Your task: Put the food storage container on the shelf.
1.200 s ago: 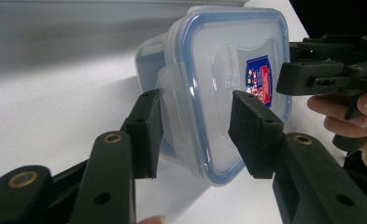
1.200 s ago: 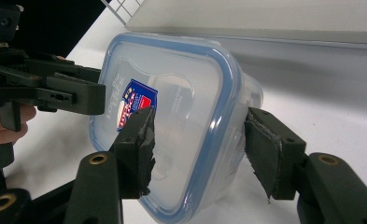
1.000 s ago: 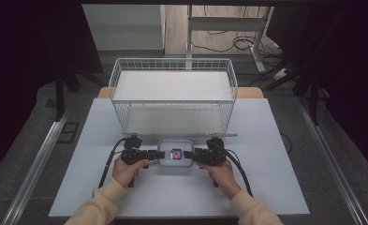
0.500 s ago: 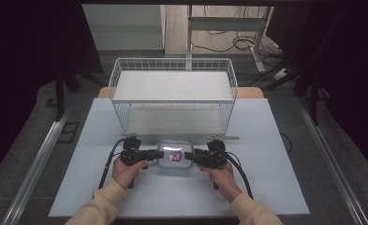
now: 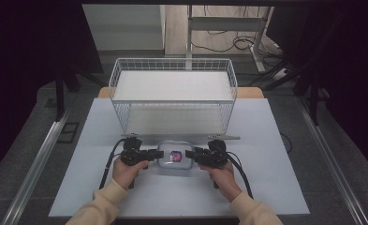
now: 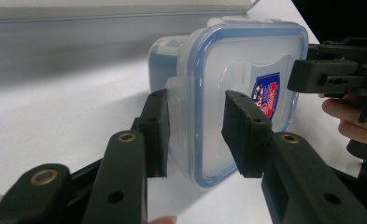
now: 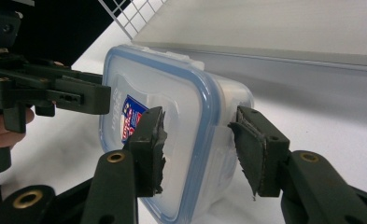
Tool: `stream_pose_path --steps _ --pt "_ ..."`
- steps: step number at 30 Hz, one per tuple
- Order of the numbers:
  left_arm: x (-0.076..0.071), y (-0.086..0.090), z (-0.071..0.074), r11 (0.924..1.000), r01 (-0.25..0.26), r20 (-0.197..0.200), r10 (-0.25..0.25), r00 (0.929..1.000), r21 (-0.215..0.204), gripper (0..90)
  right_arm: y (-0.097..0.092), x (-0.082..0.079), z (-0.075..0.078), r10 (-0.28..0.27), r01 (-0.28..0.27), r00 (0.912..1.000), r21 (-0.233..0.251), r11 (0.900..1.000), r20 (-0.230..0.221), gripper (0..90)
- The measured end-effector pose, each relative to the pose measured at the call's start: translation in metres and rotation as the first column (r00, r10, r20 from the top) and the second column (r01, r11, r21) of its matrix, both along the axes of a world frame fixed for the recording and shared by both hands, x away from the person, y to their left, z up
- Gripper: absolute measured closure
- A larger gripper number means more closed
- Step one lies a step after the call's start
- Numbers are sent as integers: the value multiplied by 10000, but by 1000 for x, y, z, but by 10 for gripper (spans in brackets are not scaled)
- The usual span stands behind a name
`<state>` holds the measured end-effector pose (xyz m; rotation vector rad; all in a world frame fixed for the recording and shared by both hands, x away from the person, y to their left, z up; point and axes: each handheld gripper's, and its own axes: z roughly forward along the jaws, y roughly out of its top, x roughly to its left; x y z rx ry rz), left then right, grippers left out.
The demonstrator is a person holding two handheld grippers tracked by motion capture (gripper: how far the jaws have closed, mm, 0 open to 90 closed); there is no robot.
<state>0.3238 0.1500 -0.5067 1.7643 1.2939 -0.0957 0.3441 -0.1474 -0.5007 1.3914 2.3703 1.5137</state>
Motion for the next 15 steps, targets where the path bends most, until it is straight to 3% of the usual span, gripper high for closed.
stream_pose_path --steps 5,7,15 --pt "-1 -1 0 10000 32 189 -33 9998 83 629 0 0 -1 105 -104 9999 -142 9998 10 508" --pt "-1 0 -2 10000 43 107 -43 9999 53 631 -1 0 -4 307 -315 9990 -242 9992 -310 491" --pt "-1 -1 -4 9999 137 86 -138 9999 57 627 -4 -1 -8 428 -439 9976 -198 9988 -548 492"
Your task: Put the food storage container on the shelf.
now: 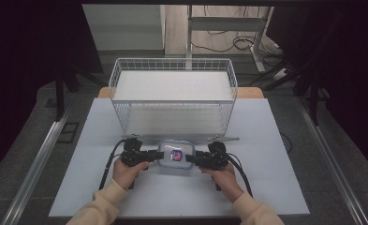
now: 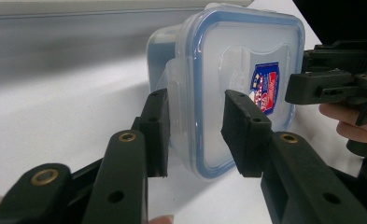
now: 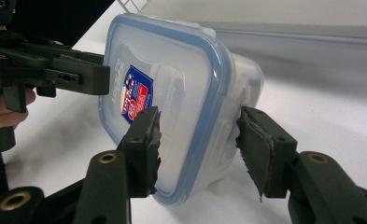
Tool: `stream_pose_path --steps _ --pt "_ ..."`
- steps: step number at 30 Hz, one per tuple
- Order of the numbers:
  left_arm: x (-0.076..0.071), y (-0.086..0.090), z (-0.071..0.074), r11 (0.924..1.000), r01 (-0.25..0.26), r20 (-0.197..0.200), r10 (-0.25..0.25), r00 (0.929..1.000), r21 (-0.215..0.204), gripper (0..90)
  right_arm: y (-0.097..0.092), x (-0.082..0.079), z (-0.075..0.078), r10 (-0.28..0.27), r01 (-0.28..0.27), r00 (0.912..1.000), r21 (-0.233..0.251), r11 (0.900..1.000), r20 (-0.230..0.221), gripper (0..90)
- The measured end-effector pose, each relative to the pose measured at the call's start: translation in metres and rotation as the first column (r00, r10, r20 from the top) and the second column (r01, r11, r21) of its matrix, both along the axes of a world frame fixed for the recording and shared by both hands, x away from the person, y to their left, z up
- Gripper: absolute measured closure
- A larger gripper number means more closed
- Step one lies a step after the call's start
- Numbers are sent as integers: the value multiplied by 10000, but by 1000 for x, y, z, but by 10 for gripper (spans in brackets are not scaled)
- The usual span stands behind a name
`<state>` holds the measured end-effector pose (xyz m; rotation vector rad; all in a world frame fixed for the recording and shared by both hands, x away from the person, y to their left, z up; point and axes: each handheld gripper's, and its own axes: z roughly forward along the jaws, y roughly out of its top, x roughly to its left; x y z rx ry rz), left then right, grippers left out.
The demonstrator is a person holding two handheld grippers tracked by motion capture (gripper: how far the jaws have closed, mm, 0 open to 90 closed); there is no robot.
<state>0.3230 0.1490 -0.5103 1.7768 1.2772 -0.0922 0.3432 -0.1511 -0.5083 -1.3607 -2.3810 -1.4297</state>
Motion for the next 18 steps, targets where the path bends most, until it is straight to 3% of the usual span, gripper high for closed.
stream_pose_path --steps 9,13,18 --pt "0 -1 0 10000 -28 9 28 10000 72 633 -1 -1 -3 -169 181 9981 210 9996 -593 493" --pt "-2 -3 2 9994 -58 120 54 9999 340 630 -4 0 -2 -224 264 9960 446 9987 -862 522" --pt "-3 -4 3 9988 -79 160 72 9998 481 631 -2 -1 -1 -278 305 9972 375 9988 -693 526"
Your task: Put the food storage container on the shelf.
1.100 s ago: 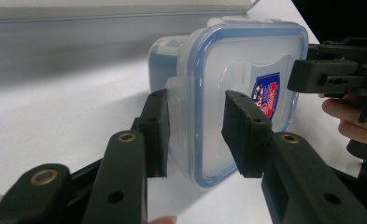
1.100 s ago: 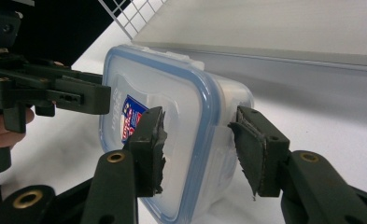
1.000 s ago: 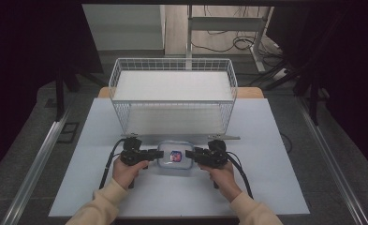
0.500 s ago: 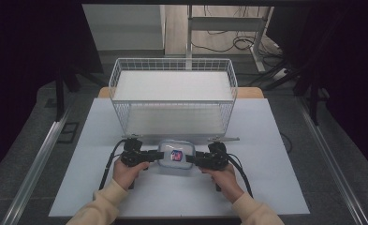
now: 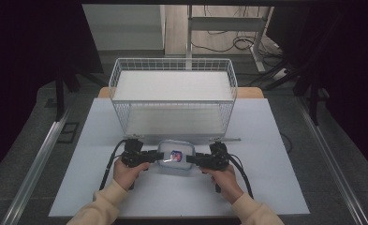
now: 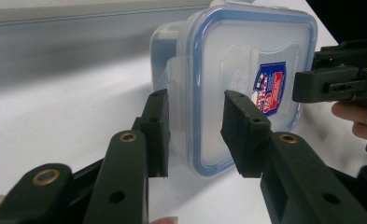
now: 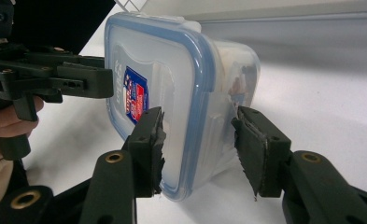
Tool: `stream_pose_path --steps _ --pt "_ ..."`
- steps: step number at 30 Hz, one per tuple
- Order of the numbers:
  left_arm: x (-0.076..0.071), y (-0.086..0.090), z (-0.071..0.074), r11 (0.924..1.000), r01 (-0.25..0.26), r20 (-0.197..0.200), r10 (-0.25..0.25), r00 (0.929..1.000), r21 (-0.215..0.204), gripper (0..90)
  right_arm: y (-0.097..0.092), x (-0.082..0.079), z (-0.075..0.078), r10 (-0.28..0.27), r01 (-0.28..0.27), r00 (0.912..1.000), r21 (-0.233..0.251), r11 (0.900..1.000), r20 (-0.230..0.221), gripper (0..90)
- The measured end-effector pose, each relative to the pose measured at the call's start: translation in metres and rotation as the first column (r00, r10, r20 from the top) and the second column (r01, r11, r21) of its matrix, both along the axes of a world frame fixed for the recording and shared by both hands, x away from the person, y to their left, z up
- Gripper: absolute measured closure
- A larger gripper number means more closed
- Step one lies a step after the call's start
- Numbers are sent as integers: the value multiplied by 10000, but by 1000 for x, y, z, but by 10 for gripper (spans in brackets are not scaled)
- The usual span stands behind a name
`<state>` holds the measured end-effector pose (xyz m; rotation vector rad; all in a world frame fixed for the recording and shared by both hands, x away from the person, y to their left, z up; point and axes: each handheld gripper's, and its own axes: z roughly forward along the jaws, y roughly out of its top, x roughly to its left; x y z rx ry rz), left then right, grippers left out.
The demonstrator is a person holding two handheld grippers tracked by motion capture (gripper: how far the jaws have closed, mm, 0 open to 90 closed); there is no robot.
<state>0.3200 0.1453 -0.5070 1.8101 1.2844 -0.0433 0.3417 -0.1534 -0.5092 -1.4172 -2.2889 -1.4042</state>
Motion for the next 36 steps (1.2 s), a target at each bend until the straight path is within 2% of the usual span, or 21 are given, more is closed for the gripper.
stream_pose_path --steps 3,7,14,22,30,36 --pt "-1 -1 1 10000 -47 32 47 10000 59 632 1 0 1 26 -25 10000 -63 10000 93 526" --pt "-1 0 6 10000 -63 180 64 9998 -59 635 1 0 8 61 -57 9995 -136 9999 324 526" --pt "0 1 29 9999 -36 699 45 9975 -144 640 0 3 30 176 -163 9960 -148 9998 880 526" --pt "5 2 71 9997 -96 1427 128 9897 -233 641 2 8 78 274 -206 9858 -425 9989 1656 526" --pt "12 9 119 9989 -320 2201 385 9747 -329 642 11 19 132 520 -362 9697 -704 9969 2385 525" --pt "25 15 149 9982 -484 2446 554 9680 -345 641 20 33 165 712 -482 9612 -918 9946 2664 524"
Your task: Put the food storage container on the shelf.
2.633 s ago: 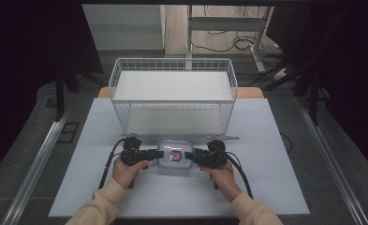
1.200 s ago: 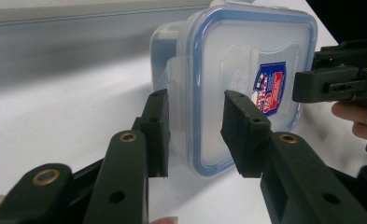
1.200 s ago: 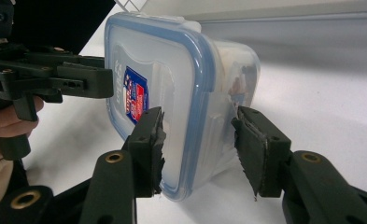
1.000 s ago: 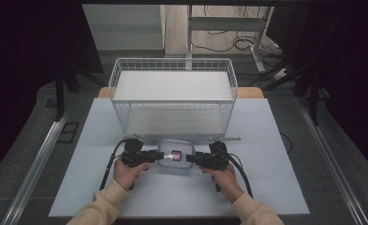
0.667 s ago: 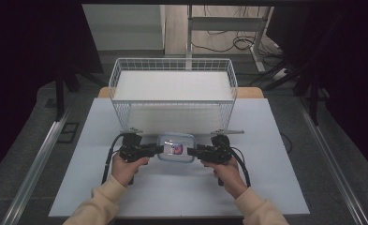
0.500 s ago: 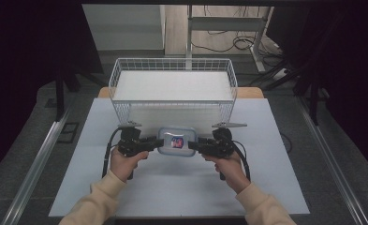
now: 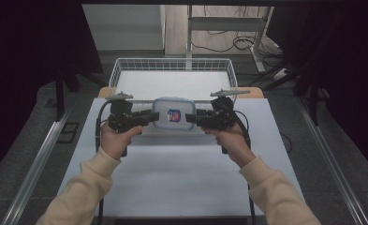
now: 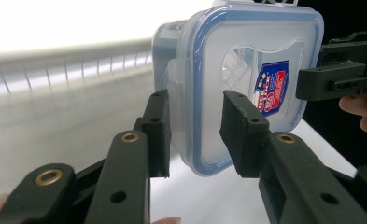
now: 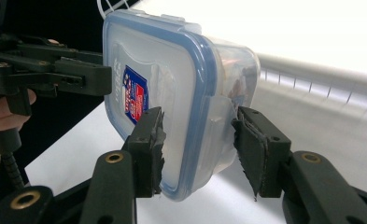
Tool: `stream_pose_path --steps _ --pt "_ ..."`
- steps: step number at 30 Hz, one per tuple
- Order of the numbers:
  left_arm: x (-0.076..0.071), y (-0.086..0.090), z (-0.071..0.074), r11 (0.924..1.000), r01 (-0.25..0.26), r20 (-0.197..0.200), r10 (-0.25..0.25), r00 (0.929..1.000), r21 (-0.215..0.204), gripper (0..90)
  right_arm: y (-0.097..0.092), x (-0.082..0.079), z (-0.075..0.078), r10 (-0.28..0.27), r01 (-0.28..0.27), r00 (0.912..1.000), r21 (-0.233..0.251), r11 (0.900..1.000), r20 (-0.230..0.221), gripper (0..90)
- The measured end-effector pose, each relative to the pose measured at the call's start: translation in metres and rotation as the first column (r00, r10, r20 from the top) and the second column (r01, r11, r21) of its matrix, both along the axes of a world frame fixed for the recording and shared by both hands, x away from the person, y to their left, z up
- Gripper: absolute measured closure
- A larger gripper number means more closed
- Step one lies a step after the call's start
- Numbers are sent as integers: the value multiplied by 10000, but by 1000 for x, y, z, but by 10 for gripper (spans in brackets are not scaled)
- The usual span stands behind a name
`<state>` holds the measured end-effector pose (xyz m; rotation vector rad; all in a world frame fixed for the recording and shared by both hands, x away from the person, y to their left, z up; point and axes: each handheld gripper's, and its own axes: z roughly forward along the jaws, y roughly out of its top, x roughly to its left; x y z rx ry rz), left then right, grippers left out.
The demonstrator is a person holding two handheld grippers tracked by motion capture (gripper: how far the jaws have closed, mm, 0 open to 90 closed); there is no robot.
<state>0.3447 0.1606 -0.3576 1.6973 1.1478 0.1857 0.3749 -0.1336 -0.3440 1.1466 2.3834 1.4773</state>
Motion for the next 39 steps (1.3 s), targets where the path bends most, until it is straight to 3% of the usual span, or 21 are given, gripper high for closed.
stream_pose_path --steps 6,13,18,21,25,27,30,35,39 --pt "22 5 31 9998 -115 180 113 9998 132 640 7 25 31 85 -85 9999 5 10000 106 524" --pt "47 9 56 9997 -135 65 134 9999 203 641 10 52 57 197 -197 9998 28 9998 0 524" --pt "71 10 61 9998 -79 -445 86 9990 172 645 11 77 63 293 -290 9989 73 9996 -364 524" --pt "86 11 56 10000 22 -968 -17 9953 45 654 9 95 60 409 -406 9954 49 9992 -861 523" --pt "104 10 45 9999 68 -1664 -82 9860 -91 653 9 113 51 344 -371 9862 -136 9992 -1619 522" --pt "111 12 43 9997 106 -1733 -140 9848 -207 639 10 119 48 267 -311 9816 -204 9993 -1892 520" --pt "119 12 44 9996 148 -1851 -187 9825 -221 634 8 131 44 240 -226 9723 90 9997 -2327 518" --pt "140 16 40 9947 50 -2425 -300 9697 -1028 617 9 147 43 55 -12 9504 138 9999 -3110 488" --pt "149 17 39 9929 -109 -2498 -192 9681 -1187 613 10 155 43 -236 294 9386 116 9995 -3443 481"
